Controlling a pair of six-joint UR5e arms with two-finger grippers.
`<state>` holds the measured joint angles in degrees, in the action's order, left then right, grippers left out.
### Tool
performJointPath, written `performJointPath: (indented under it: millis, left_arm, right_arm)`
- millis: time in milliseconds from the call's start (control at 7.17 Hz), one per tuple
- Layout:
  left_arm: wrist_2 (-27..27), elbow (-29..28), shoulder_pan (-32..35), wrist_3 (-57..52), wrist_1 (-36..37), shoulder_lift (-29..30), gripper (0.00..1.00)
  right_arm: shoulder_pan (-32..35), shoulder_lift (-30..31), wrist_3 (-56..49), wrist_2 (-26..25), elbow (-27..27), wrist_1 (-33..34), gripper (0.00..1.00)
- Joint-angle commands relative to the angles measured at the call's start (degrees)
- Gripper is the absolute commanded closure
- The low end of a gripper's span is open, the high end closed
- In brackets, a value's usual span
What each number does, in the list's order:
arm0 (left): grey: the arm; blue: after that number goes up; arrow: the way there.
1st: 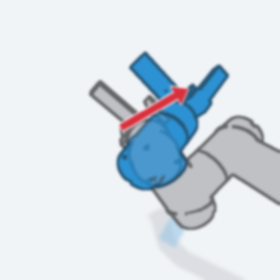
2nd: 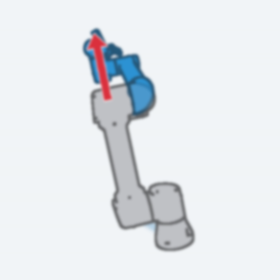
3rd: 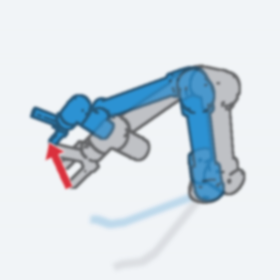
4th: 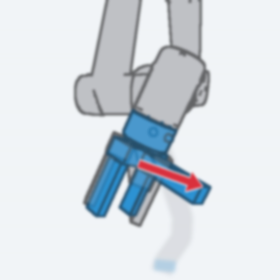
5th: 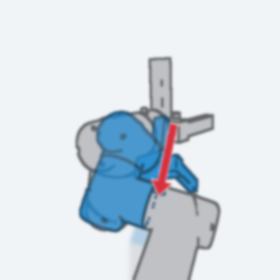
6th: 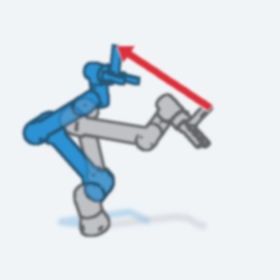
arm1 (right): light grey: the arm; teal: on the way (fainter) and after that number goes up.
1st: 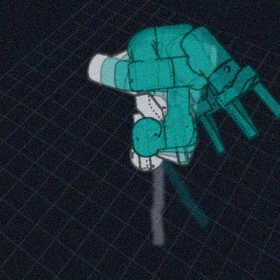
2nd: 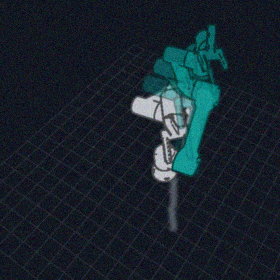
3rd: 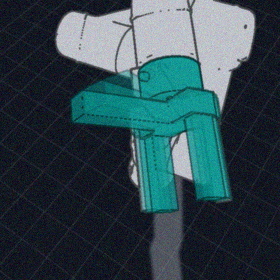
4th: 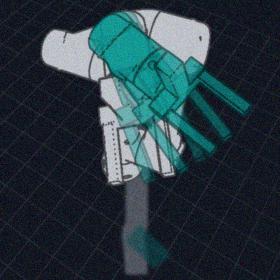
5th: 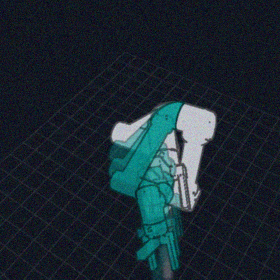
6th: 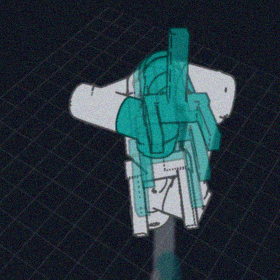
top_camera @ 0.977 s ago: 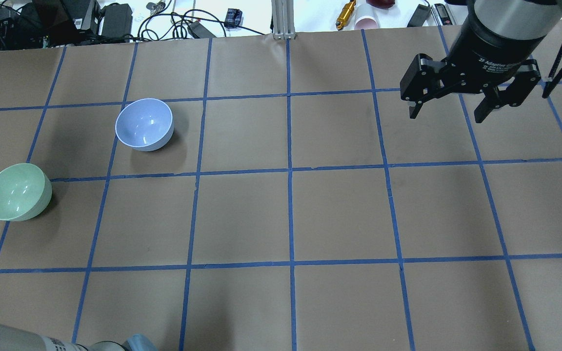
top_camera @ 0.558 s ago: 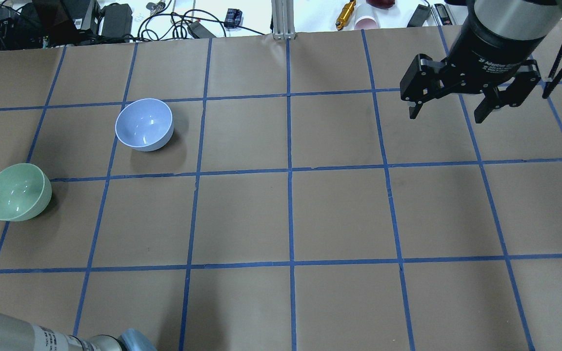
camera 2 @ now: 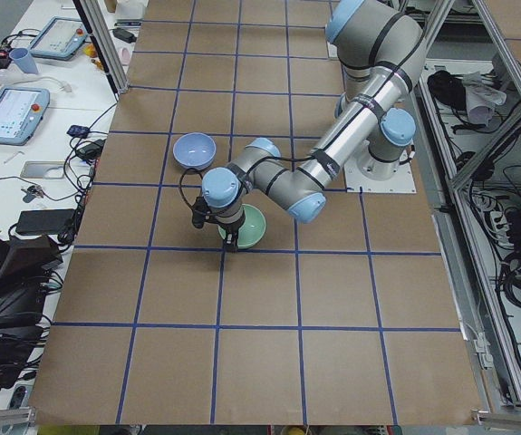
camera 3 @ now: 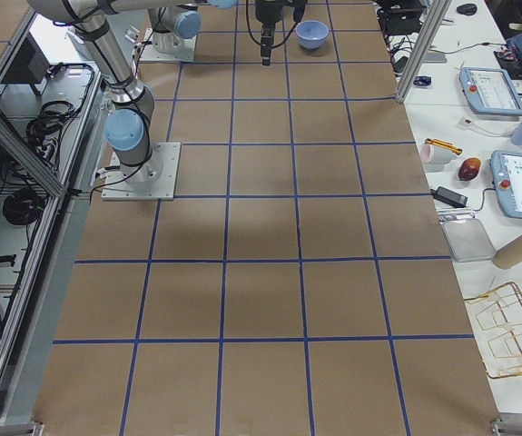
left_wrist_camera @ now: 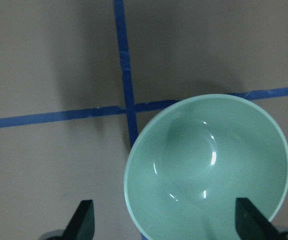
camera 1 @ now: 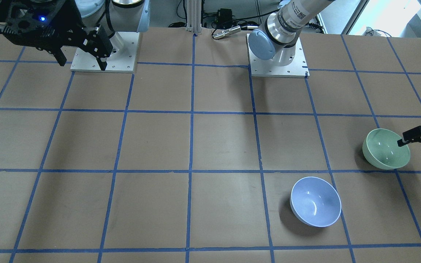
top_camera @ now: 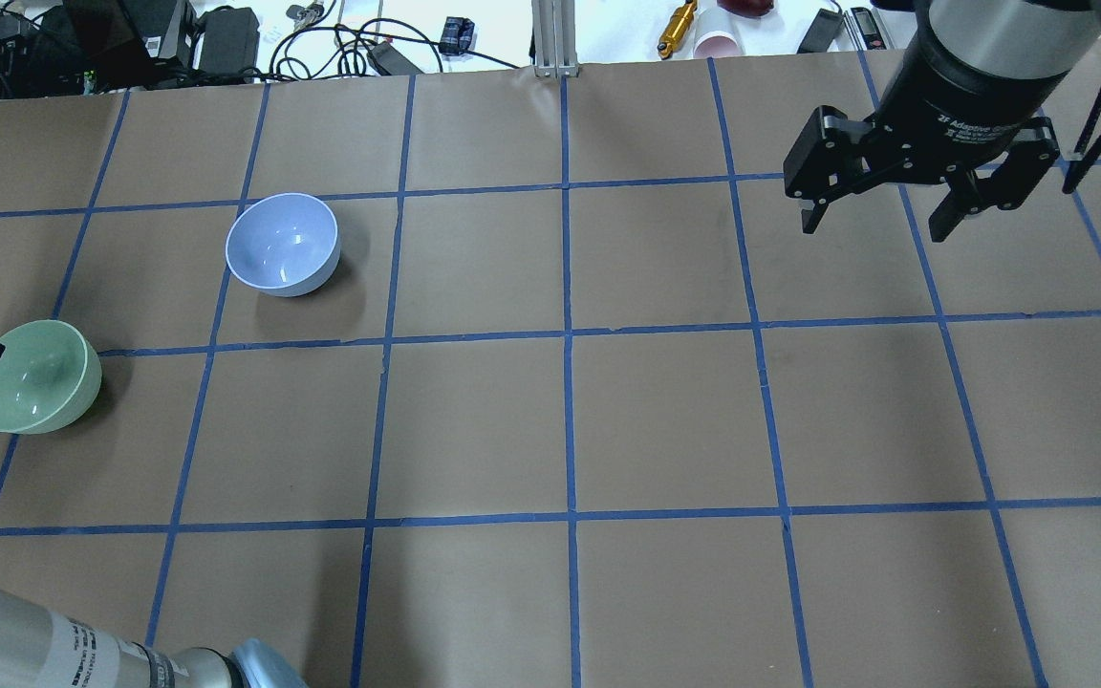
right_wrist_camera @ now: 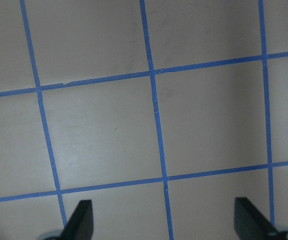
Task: Stack green bowl on blue bowl
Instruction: 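Close the left gripper on the green bowl's rim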
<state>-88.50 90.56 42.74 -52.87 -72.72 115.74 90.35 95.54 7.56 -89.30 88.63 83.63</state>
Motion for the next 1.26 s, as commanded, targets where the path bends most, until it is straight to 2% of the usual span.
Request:
performJointPath:
  millis: [0,558,1116]
  left_arm:
    - [-0.45,0.58,-0.47,-0.05,0.3,1.24,0.0]
    - [-0.89,4.79,-1.26,-0.92,8.28,1.95,0.0]
    - [-0.97,6.03,-1.35,-0.66,8.47,2.56,0.0]
  right_arm:
    - [0.0,0.0,0.0,0.0,-0.04,0.04,0.0]
    - [0.0,0.0,0.0,0.0,-0.04,0.04,0.0]
    - [0.0,0.0,0.0,0.0,-0.03,-0.05,0.0]
